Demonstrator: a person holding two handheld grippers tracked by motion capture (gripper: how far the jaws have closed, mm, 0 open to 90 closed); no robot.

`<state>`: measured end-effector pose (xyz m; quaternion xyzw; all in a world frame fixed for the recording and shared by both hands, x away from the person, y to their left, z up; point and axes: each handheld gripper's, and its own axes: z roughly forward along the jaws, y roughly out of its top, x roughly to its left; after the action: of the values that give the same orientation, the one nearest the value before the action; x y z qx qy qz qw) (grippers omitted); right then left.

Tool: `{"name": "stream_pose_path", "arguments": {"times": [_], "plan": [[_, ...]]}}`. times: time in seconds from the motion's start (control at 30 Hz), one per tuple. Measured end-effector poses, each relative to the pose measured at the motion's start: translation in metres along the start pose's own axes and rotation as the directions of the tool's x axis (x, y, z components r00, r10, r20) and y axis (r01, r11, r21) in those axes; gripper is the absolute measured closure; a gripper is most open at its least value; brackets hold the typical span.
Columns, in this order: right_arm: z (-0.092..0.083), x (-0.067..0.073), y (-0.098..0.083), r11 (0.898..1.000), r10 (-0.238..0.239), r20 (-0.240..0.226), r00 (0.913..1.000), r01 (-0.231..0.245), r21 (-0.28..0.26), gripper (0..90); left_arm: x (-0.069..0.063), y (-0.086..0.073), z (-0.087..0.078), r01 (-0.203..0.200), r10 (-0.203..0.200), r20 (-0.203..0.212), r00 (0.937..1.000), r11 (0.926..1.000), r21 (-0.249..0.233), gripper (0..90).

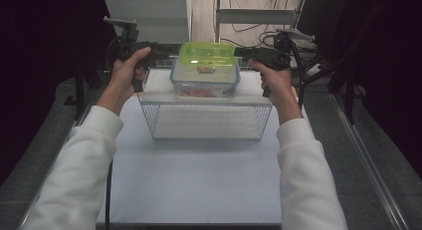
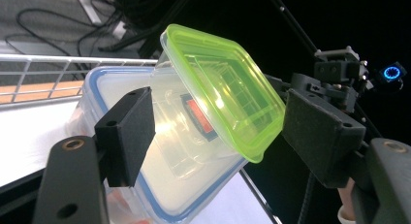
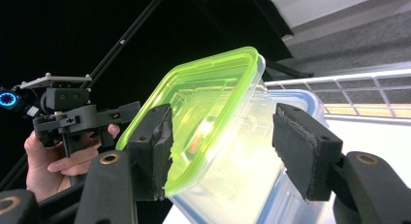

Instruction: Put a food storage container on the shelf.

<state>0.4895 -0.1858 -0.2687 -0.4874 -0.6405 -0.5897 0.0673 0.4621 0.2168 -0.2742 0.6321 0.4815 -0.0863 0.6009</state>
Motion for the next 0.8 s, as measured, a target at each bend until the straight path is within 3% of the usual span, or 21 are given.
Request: {"name": "stream_pose_path", "arguments": {"times": [0.23,0.4,0.47,0.5,0.57,0.6,0.67,0.73,0.77,0.8], "plan": [[-0.021,0.011,-0.009,0.998,-0.061,-0.014,0.9981,0.060,-0.006,38.0,-0.003,-0.019,-0.010,-0.028,0.028,0.003,0.9996,0.9996,-0.005,26.3],[-0.043,0.015,-0.031,0.993,-0.119,-0.043,0.9919,0.120,0.014,37.5,-0.007,-0.043,-0.025,-0.076,0.076,-0.007,0.9971,0.9971,0.004,26.0],[-0.049,0.016,-0.039,0.990,-0.140,-0.050,0.9889,0.141,0.023,37.5,-0.010,-0.059,-0.033,-0.109,0.110,-0.031,0.9935,0.9939,0.017,26.0],[-0.053,0.016,-0.045,0.988,-0.151,-0.052,0.9872,0.152,0.027,37.5,-0.010,-0.059,-0.033,-0.109,0.110,-0.031,0.9935,0.9939,0.017,25.8],[-0.058,0.017,-0.052,0.984,-0.172,-0.052,0.9837,0.174,0.030,37.4,-0.013,-0.075,-0.040,-0.155,0.156,-0.049,0.9865,0.9874,0.032,25.8],[-0.066,0.018,-0.065,0.977,-0.208,-0.051,0.9768,0.210,0.040,37.5,-0.015,-0.092,-0.044,-0.180,0.182,-0.054,0.9818,0.9827,0.043,25.8],[-0.071,0.018,-0.080,0.964,-0.257,-0.045,0.9653,0.260,0.063,37.5,-0.015,-0.111,-0.047,-0.192,0.196,-0.059,0.9788,0.9793,0.062,26.1],[-0.075,0.018,-0.096,0.950,-0.298,-0.036,0.9539,0.300,0.083,37.5,-0.016,-0.118,-0.048,-0.206,0.210,-0.062,0.9757,0.9761,0.071,26.0],[-0.078,0.017,-0.108,0.943,-0.317,-0.034,0.9478,0.319,0.100,37.4,-0.017,-0.137,-0.050,-0.230,0.236,-0.069,0.9694,0.9698,0.081,25.9],[-0.080,0.015,-0.115,0.938,-0.329,-0.033,0.9438,0.330,0.106,37.4,-0.017,-0.147,-0.051,-0.236,0.242,-0.069,0.9678,0.9680,0.086,26.0]]}}
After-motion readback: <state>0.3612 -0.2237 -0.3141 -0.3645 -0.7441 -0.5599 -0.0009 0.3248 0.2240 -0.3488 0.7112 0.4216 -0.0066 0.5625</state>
